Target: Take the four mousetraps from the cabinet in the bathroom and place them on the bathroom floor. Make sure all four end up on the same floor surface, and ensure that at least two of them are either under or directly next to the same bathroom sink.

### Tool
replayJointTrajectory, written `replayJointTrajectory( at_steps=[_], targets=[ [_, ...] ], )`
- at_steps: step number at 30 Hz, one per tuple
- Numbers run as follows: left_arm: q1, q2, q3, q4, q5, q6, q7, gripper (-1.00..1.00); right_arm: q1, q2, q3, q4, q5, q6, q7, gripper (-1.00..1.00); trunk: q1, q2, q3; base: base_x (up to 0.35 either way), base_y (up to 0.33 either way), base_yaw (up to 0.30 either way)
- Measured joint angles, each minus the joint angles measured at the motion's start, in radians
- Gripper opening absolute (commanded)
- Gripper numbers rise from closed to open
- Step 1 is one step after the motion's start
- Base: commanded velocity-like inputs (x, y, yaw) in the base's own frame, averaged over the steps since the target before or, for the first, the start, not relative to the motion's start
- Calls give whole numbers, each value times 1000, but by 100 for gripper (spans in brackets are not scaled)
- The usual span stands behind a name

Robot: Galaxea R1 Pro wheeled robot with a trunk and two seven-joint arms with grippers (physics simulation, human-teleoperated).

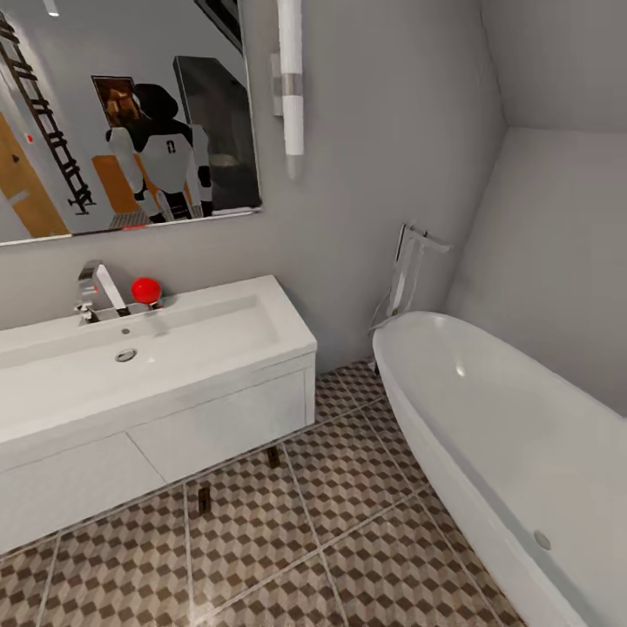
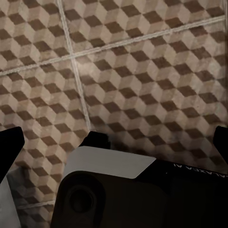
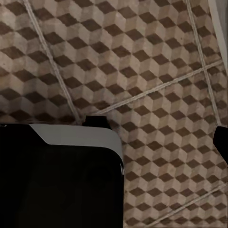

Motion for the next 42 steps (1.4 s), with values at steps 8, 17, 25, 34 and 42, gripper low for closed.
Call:
replayJointTrajectory(
  at_steps=[8, 17, 25, 34, 42],
  targets=[
    [0, 0, 0, 0, 0, 0, 0, 100, 0, 0, 0, 0, 0, 0, 0, 100, 0, 0, 3, -180, 0, -286],
    [0, 0, -1, 0, 0, 0, 0, 100, 0, 0, 0, 1, 0, 0, 0, 100, 0, 0, 7, -27, 0, -286],
    [0, 0, -1, 0, 0, 0, 0, 100, 0, 0, 0, 1, 0, 0, 0, 100, 0, 0, 11, -3, 0, -286],
    [0, 0, 0, 0, 0, 0, 0, 100, 0, 0, 0, 1, 0, 0, 0, 100, 0, 0, 14, 0, 0, -286],
    [0, 0, 0, 0, 0, 0, 0, 100, 0, 0, 0, 2, 0, 0, 0, 100, 0, 0, 18, 0, 0, -286]
  ],
)
